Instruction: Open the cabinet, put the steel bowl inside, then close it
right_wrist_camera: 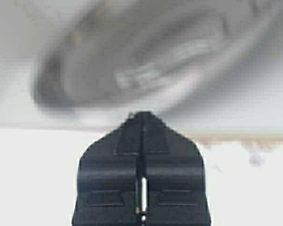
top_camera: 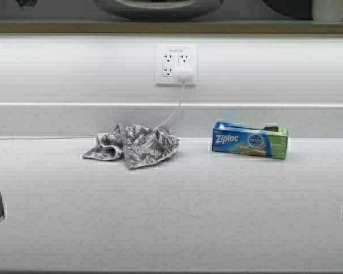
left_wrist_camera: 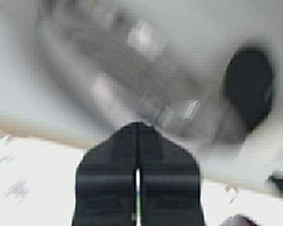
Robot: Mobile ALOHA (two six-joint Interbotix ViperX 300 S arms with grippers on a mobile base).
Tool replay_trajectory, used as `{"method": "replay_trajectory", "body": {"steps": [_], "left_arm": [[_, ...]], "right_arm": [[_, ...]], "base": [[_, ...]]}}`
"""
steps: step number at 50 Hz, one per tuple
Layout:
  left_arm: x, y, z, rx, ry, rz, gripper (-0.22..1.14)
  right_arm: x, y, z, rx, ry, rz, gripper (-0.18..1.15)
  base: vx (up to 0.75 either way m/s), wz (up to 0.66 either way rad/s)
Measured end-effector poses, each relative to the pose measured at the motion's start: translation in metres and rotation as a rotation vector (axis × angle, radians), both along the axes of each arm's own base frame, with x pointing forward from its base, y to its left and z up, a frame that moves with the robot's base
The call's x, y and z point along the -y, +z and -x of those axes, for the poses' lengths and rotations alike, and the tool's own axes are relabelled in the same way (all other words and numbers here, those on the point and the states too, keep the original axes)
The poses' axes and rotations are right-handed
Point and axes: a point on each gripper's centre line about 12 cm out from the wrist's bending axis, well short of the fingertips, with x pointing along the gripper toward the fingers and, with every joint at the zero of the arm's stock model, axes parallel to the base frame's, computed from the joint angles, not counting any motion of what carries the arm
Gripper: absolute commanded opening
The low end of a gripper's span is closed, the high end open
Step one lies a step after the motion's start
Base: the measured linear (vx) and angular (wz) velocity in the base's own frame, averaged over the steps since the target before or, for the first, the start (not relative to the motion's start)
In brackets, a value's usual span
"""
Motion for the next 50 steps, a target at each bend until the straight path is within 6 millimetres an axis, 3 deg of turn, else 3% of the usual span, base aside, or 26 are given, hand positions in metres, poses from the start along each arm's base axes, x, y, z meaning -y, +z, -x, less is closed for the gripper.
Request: {"method": "replay_trajectory", "body": {"steps": [9, 17, 25, 31, 39, 44, 50], "left_arm": [[-0.019, -0.029, 0.035, -0.104, -0.013, -0.173, 0.04], [-0.029, -0.031, 0.055, -0.091, -0.025, -0.203, 0.04], [-0.030, -0.030, 0.060, -0.095, -0.042, -0.237, 0.04], [-0.036, -0.031, 0.057, -0.121, -0.019, -0.262, 0.04], [-0.043, -0.033, 0.057, -0.123, -0.006, -0.320, 0.04], [-0.045, -0.028, 0.057, -0.098, -0.018, -0.415, 0.04], [-0.058, -0.011, 0.048, -0.082, 0.024, -0.539, 0.04]], "right_arm": [[0.006, -0.037, 0.022, -0.099, 0.012, 0.099, 0.07], [0.005, -0.047, 0.031, -0.123, 0.033, 0.120, 0.07], [-0.003, -0.036, 0.037, -0.104, 0.065, 0.125, 0.07], [-0.004, -0.021, 0.031, -0.073, 0.064, 0.177, 0.07], [-0.003, -0.017, 0.032, -0.044, 0.078, 0.236, 0.07], [0.010, -0.009, 0.027, -0.015, 0.041, 0.243, 0.07], [0.043, 0.002, 0.015, 0.031, -0.059, 0.284, 0.07]], "base": [[-0.13, -0.08], [-0.21, -0.10], [-0.23, -0.09], [-0.27, -0.01], [-0.29, 0.05], [-0.24, 0.04], [-0.22, 0.09]]}}
